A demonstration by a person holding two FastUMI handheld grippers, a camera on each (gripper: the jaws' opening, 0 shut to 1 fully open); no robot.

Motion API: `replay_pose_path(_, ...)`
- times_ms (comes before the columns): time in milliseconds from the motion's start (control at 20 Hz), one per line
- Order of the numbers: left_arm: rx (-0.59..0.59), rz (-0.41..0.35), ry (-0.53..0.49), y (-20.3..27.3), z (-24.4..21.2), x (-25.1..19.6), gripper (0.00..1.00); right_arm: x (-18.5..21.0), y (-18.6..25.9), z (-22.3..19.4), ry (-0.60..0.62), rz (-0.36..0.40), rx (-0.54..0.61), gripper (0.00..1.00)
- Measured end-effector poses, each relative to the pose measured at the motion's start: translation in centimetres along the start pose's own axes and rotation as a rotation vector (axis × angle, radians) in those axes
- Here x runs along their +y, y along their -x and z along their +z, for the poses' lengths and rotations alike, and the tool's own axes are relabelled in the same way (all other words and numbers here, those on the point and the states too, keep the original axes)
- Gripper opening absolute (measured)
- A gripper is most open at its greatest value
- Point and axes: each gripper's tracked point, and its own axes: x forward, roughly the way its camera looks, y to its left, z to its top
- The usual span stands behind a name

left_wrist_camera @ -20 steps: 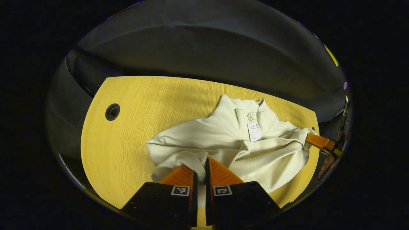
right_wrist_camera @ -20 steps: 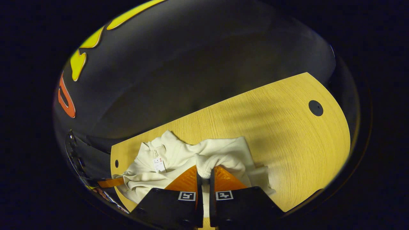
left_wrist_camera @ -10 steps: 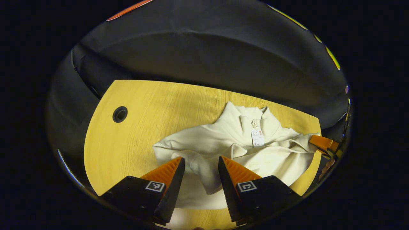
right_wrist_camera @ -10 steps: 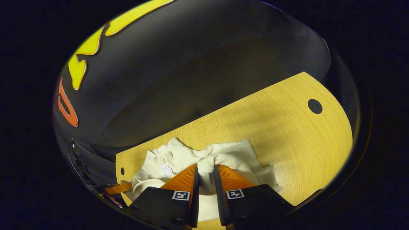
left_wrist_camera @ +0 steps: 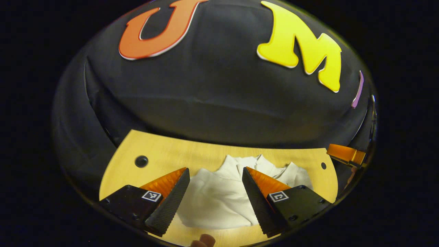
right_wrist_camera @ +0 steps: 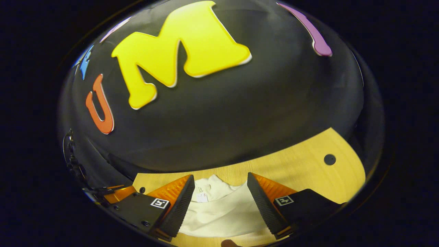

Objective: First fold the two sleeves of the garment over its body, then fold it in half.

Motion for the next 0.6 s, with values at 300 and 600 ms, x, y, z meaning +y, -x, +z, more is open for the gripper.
replay_pose_path(300, -0.27, 0.065, -0.063, 12.0, 4.0, 0.2, 0.98, 3.6, 13.3, 6.9, 0.267, -0.051, -0.302, 0.96)
replay_pose_path(600, -0.46, 0.112, -0.081, 21.0, 3.8, -1.3, 0.97, 6.0, 28.2, 9.8, 0.378, -0.136, -0.594, 0.93)
